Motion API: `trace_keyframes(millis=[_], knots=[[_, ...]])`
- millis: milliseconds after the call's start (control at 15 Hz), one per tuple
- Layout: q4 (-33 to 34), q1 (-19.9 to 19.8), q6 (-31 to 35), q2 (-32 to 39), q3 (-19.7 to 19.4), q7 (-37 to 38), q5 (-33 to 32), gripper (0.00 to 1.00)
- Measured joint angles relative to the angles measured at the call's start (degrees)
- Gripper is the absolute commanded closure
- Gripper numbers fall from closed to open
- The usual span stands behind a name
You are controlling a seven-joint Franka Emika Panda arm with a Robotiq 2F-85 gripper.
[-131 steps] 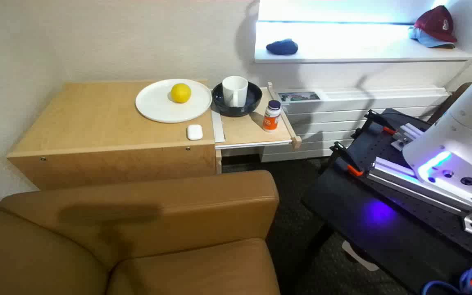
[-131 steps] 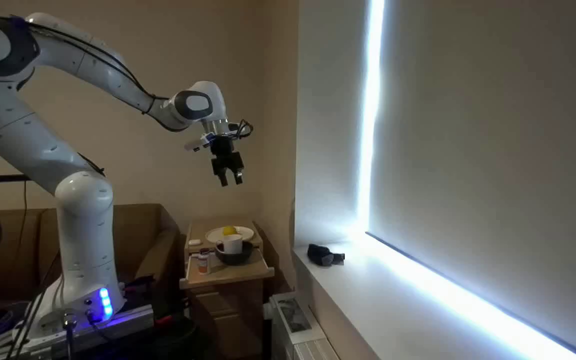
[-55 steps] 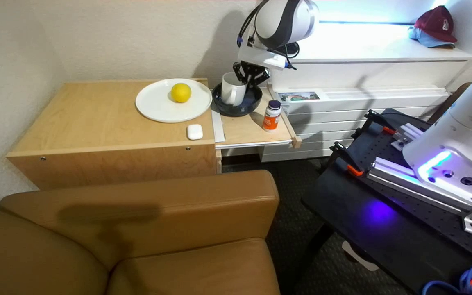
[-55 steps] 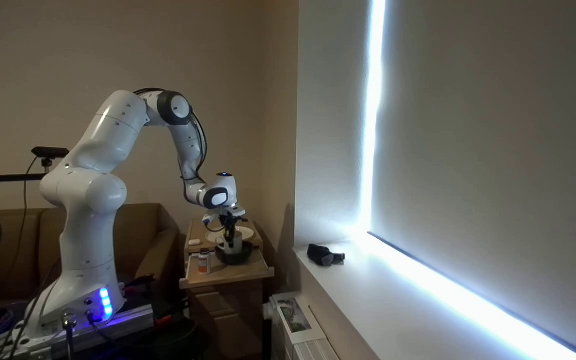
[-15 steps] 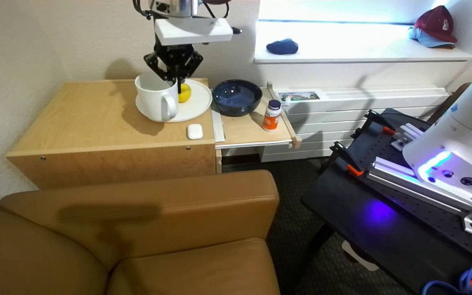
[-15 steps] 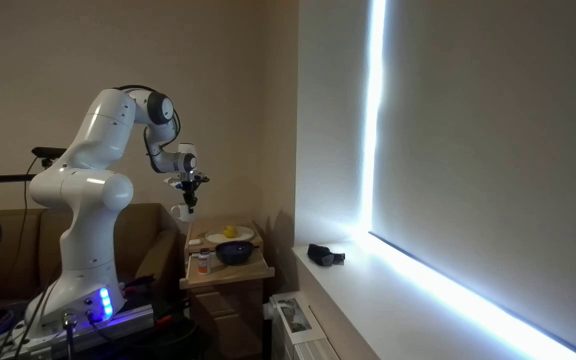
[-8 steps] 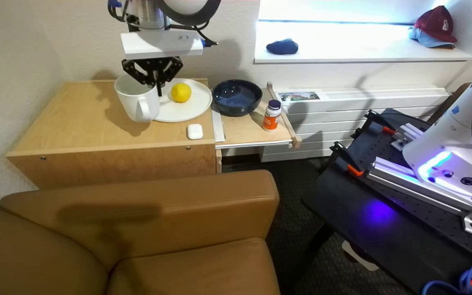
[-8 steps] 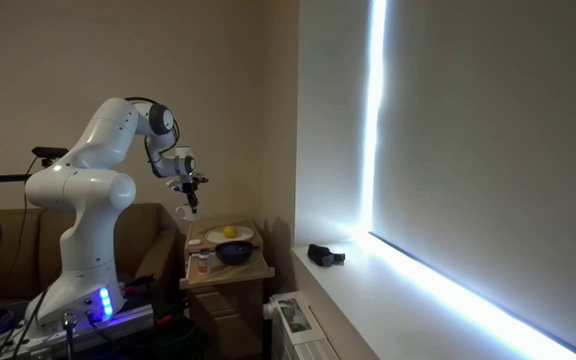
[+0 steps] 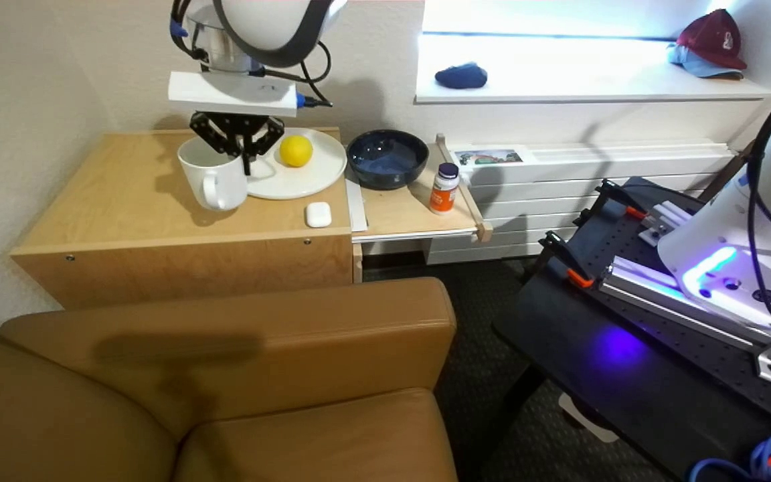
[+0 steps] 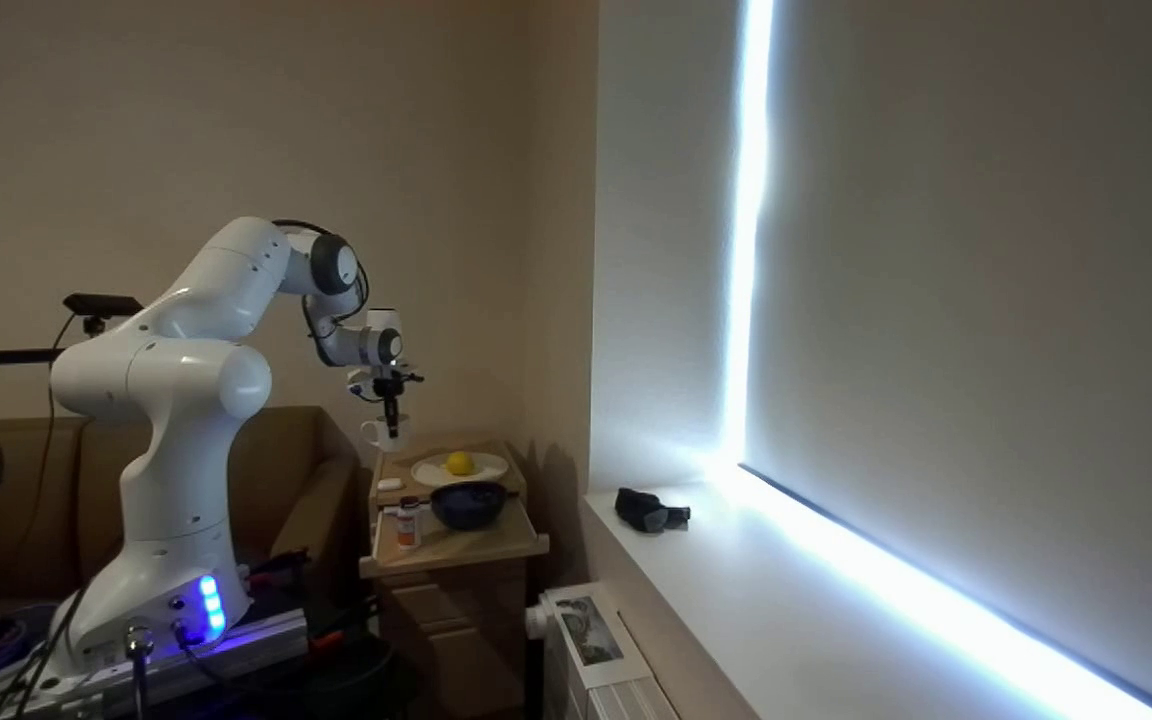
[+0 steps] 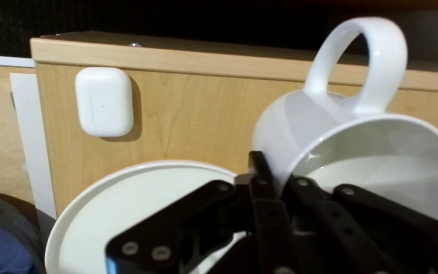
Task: Move the white mug from the black bowl to the top of the cabinet
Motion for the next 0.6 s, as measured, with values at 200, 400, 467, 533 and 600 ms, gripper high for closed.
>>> trace_keyframes(millis=[200,400,467,533,600], knots=[[5.02,0.56,-0.72,4.5,-1.05,5.02,0.0,0.95],[7.51,1.09,-1.12,6.71,-1.66,6.75,0.0,0.99],[7.6,1.13,-1.13,6.82,-1.66,6.76,0.0,0.99],[7.59,1.11,-1.13,6.98,-1.66,6.76,0.0,0.99],[7.58,1.05,-1.13,7.27,-1.68,6.77,0.0,0.99]])
